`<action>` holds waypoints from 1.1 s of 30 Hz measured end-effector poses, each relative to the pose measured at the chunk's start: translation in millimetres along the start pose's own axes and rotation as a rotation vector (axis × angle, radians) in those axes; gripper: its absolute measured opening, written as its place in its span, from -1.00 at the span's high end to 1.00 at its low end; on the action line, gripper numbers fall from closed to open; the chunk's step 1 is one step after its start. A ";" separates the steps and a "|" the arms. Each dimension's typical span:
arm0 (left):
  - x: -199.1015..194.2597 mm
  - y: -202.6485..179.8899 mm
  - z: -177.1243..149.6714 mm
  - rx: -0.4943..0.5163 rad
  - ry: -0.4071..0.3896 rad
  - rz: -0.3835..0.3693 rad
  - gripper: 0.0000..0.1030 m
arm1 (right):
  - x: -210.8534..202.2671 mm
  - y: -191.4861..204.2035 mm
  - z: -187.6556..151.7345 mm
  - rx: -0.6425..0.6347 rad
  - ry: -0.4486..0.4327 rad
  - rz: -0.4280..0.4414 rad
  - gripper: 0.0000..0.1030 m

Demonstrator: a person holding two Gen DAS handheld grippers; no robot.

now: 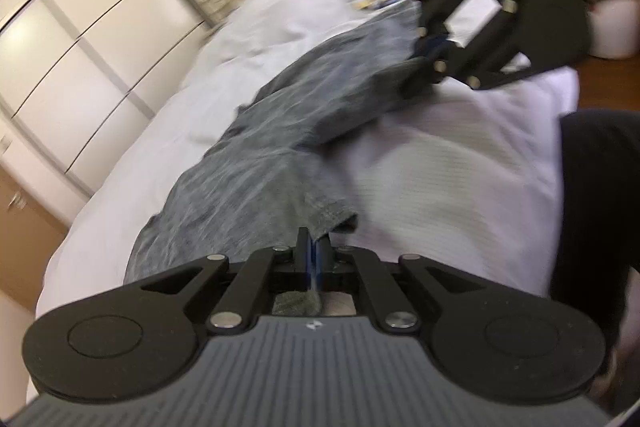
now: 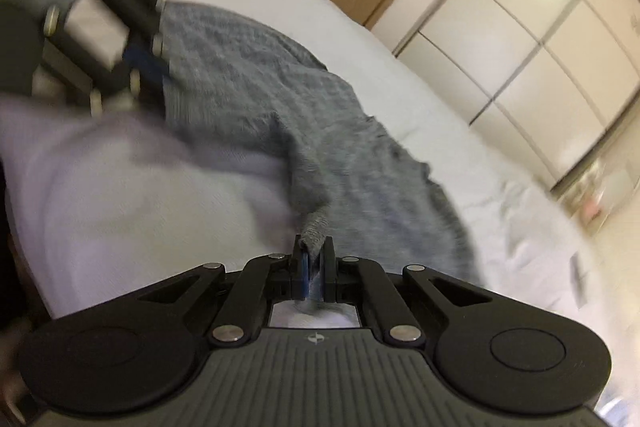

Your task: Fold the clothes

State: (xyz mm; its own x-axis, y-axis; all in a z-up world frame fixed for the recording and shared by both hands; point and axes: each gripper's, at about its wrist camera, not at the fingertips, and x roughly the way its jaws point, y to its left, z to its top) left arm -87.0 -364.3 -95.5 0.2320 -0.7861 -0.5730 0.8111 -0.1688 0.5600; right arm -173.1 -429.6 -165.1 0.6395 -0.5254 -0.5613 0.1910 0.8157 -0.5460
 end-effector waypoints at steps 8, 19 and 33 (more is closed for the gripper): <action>-14.6 -15.1 -17.6 -0.049 0.044 -0.052 0.89 | -6.2 19.8 -17.7 -0.026 0.040 0.107 1.00; -32.4 127.2 -110.5 -0.717 0.151 0.138 0.26 | -36.9 26.9 11.0 0.023 -0.073 0.093 0.10; 25.1 200.9 -162.9 -1.124 0.115 -0.050 0.28 | 35.0 77.9 42.9 -0.473 -0.097 -0.007 -0.02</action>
State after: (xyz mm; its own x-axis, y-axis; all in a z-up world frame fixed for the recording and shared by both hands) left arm 169.2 -321.1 -94.9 0.1863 -0.7242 -0.6640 0.8300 0.4776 -0.2880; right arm -103.9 -374.1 -200.6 0.7105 -0.4872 -0.5077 -0.1494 0.6006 -0.7854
